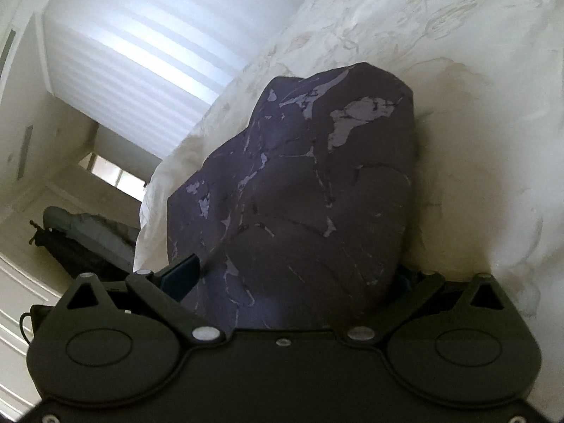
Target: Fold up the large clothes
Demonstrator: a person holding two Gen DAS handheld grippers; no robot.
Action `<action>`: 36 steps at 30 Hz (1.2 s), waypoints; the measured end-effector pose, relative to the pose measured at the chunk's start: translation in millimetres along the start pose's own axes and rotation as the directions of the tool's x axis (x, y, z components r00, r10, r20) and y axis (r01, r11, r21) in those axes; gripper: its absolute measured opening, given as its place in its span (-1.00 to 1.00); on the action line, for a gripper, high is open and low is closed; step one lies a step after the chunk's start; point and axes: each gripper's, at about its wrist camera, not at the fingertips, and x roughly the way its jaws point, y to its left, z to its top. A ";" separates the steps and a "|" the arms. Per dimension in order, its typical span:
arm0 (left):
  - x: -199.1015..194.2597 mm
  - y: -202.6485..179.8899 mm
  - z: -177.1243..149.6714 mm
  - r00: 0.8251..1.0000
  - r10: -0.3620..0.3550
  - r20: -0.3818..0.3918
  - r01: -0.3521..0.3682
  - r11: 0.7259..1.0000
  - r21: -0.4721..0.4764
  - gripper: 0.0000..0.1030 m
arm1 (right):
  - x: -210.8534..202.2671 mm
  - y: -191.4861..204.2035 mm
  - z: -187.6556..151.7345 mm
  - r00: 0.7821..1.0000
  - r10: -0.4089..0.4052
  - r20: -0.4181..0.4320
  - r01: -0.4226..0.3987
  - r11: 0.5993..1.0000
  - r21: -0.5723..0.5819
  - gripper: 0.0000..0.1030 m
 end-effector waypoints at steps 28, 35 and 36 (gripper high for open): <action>165.2 -228.6 49.0 0.931 -0.356 -0.084 0.366 0.905 0.217 0.89 | -229.7 -57.1 89.8 0.838 -0.489 0.243 0.538 0.817 -0.208 0.45; 184.2 -195.5 17.9 0.970 -0.193 -0.147 0.227 0.936 0.268 0.81 | -210.0 -89.7 67.1 0.722 -0.660 0.206 0.689 0.713 -0.128 1.00; 183.1 -189.2 15.3 0.967 -0.208 -0.145 0.239 0.942 0.238 0.80 | -207.5 -91.3 60.5 0.713 -0.666 0.217 0.696 0.710 -0.108 1.00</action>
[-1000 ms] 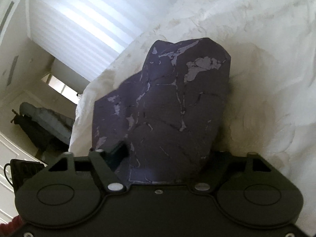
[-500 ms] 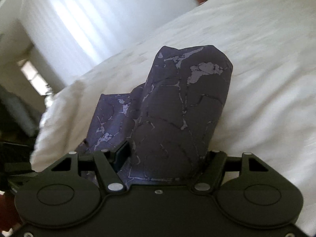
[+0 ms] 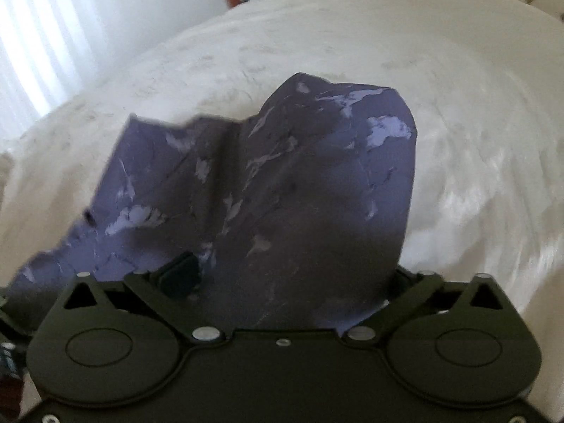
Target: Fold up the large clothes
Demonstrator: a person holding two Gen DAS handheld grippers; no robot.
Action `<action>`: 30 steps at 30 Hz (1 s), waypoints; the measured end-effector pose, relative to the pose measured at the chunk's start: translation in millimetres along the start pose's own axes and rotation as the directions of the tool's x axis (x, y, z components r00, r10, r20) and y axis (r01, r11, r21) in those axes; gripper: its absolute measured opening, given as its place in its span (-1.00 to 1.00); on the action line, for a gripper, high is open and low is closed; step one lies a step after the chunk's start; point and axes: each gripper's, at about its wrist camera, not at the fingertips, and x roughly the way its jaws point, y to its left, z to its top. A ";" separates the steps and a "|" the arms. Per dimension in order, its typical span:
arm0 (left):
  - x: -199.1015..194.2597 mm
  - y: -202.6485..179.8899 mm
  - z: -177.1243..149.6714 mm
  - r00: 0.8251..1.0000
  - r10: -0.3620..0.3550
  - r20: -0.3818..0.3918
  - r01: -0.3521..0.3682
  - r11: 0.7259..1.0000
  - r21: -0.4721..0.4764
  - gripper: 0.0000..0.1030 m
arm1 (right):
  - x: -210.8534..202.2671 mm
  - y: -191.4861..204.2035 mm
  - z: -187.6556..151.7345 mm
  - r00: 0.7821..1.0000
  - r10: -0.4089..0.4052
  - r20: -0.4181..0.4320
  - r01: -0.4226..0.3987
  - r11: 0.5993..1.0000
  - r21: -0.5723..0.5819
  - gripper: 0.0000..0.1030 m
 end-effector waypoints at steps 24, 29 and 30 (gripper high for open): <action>-27.2 -37.5 13.4 0.911 0.319 0.263 -0.369 0.913 0.171 0.81 | -54.4 41.8 -37.2 0.977 -0.178 0.116 0.170 0.983 0.074 0.99; -25.2 -7.9 -6.1 0.934 0.308 0.181 -0.328 0.940 0.093 0.83 | -37.6 52.9 -62.2 0.990 -0.143 0.007 0.142 0.986 0.087 1.00; -28.3 -7.6 -7.5 0.934 0.308 0.182 -0.329 0.939 0.097 0.83 | -36.7 52.1 -65.5 0.991 -0.136 0.006 0.134 0.985 0.108 1.00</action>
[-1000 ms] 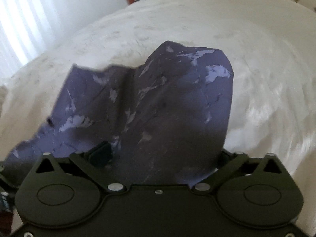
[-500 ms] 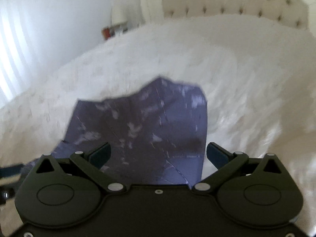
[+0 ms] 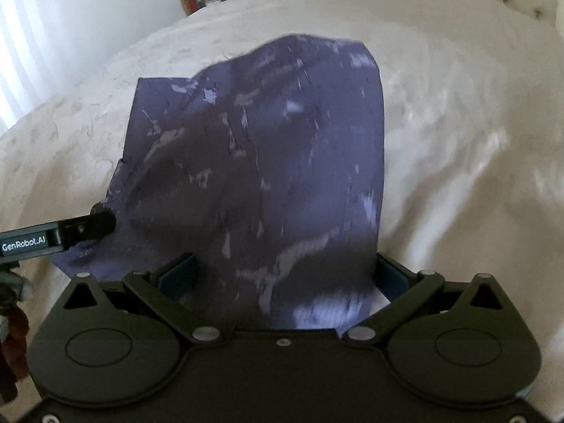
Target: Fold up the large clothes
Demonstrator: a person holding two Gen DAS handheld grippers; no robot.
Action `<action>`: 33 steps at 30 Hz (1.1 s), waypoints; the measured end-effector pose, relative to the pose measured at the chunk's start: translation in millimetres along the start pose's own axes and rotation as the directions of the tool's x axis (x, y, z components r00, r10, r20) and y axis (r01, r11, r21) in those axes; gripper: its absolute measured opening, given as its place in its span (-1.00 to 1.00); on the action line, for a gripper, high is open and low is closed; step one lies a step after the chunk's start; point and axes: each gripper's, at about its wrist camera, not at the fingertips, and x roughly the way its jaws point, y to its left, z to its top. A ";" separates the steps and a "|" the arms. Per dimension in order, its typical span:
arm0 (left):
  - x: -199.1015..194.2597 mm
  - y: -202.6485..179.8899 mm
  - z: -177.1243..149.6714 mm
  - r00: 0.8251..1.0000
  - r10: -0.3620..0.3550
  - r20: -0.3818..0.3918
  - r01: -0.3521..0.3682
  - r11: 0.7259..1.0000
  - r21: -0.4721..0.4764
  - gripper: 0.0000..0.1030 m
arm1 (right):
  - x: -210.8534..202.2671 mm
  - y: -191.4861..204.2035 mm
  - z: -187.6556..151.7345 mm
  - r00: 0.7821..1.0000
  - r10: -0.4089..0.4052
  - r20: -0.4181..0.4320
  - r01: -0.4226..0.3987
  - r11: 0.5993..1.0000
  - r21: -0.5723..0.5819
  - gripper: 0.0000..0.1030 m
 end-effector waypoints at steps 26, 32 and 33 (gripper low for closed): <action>-108.3 -43.0 -29.0 0.984 0.095 0.152 -0.120 0.979 0.163 0.80 | -123.0 25.1 -35.4 0.960 -0.030 0.278 0.000 0.994 0.108 0.99; -133.3 -61.5 -39.6 0.965 0.147 0.216 -0.188 0.964 0.186 0.81 | -148.5 36.2 -49.4 0.952 -0.073 0.296 0.046 0.994 0.096 0.99; -137.0 -63.6 -41.0 0.963 0.151 0.222 -0.194 0.964 0.182 0.81 | -151.6 37.4 -51.7 0.953 -0.081 0.292 0.055 0.994 0.098 0.99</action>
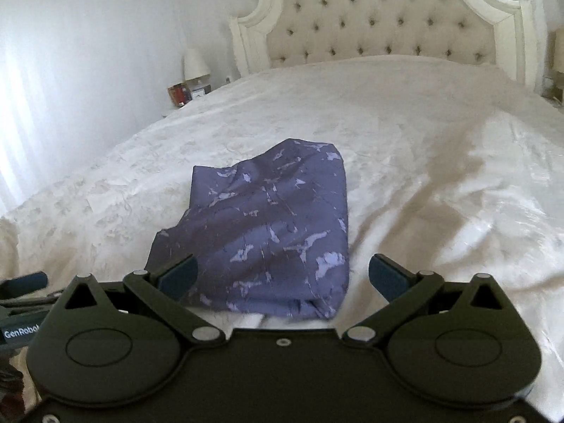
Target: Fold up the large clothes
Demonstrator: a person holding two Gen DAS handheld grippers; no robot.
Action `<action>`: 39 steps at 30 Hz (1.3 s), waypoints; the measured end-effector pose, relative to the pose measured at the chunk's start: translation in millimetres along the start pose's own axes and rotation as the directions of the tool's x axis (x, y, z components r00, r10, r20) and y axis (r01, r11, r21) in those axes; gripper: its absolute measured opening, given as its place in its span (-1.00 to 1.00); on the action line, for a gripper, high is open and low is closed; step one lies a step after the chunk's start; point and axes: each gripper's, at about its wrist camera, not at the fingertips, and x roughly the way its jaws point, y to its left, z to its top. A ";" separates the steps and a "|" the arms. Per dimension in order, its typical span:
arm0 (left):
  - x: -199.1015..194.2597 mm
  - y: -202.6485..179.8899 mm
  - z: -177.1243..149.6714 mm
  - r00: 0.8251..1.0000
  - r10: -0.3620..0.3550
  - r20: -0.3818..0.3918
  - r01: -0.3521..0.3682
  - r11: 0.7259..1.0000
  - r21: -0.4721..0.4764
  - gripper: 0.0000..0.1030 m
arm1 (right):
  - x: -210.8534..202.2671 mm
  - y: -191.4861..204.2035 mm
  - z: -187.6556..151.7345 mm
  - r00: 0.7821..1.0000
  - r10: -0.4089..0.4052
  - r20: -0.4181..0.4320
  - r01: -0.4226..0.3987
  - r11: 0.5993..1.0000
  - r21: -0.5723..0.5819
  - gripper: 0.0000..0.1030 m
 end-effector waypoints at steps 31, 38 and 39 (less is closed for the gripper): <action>-8.3 -2.9 -14.6 0.992 -0.020 -0.123 0.013 0.998 -0.059 0.80 | -18.7 3.7 -23.8 0.994 -0.084 -0.072 0.087 0.996 0.033 0.99; -11.4 -7.8 -15.1 0.994 -0.010 -0.110 0.004 0.999 -0.053 0.80 | -18.3 5.6 -26.8 0.994 -0.077 -0.079 0.080 0.996 0.033 0.99; -11.9 -7.9 -15.0 0.994 -0.009 -0.109 0.003 0.998 -0.055 0.80 | -18.6 6.0 -27.5 0.994 -0.076 -0.079 0.079 0.996 0.035 0.99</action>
